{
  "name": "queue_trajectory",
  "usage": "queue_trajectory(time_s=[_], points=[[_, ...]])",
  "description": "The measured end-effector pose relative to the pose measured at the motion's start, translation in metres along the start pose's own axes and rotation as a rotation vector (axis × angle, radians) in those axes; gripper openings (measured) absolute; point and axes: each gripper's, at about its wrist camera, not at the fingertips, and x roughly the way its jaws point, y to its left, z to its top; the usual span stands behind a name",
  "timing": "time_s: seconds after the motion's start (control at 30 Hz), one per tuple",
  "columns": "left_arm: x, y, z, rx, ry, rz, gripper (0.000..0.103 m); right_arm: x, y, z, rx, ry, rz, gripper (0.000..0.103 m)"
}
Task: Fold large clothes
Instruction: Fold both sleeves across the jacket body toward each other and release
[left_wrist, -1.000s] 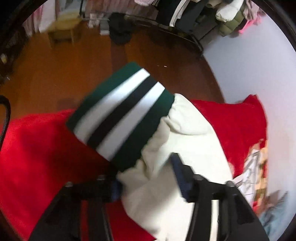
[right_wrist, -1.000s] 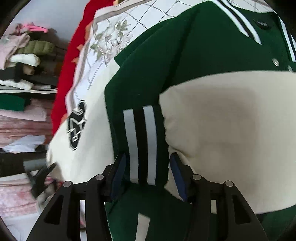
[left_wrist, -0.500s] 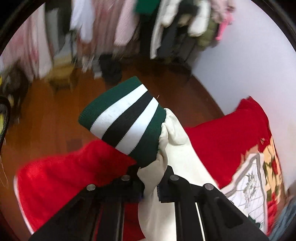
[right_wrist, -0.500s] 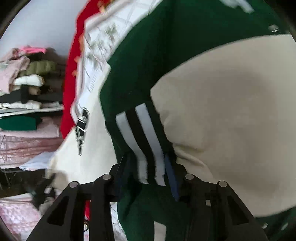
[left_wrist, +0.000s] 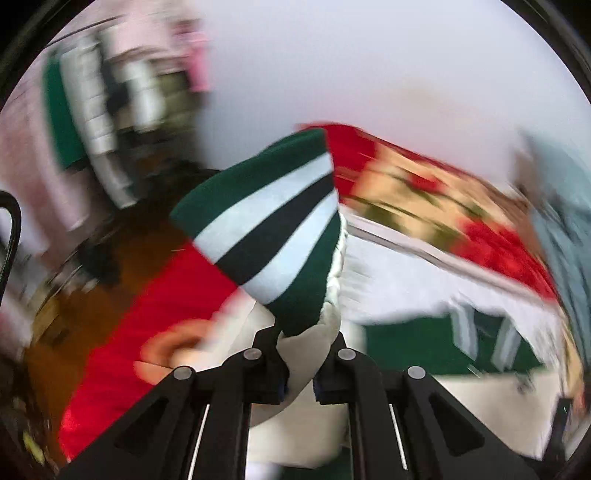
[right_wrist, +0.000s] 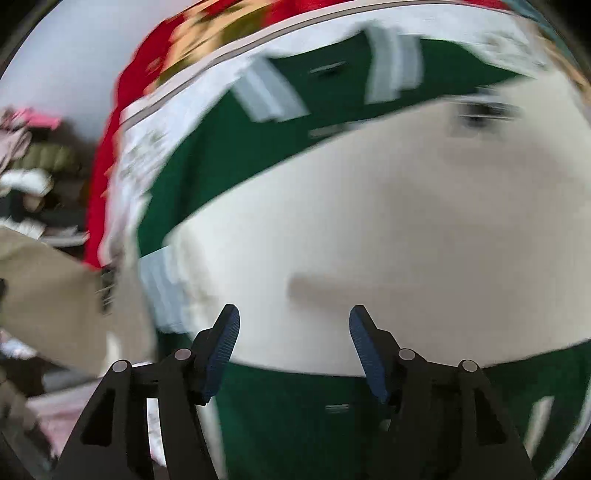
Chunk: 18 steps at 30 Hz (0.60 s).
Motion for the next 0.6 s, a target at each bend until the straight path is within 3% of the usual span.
queue_trajectory(time_s=[0.03,0.17,0.3,0.43,0.53,0.57,0.6], points=[[-0.002,-0.048,-0.011,0.056,0.025,-0.061,0.006,-0.007,-0.021,0.001,0.028,-0.011,-0.008,0.065],[-0.009,-0.174,-0.049,0.171,0.123,-0.245,0.006,-0.043,-0.102,-0.003,0.128,-0.079,-0.076,0.065],[-0.007,-0.288,-0.088,0.281,0.216,-0.366,0.007,-0.083,-0.189,-0.014,0.214,-0.133,-0.131,0.065],[0.008,-0.362,-0.126,0.408,0.289,-0.363,0.007,-0.108,-0.268,-0.022,0.280,-0.150,-0.169,0.065],[0.028,-0.377,-0.152,0.479,0.337,-0.312,0.013,-0.119,-0.299,-0.033,0.298,-0.152,-0.185,0.065],[0.035,-0.377,-0.155,0.490,0.352,-0.296,0.015,-0.122,-0.309,-0.036,0.298,-0.151,-0.188,0.065],[0.039,-0.375,-0.158,0.498,0.368,-0.288,0.029,-0.126,-0.317,-0.038,0.298,-0.149,-0.192,0.065]])
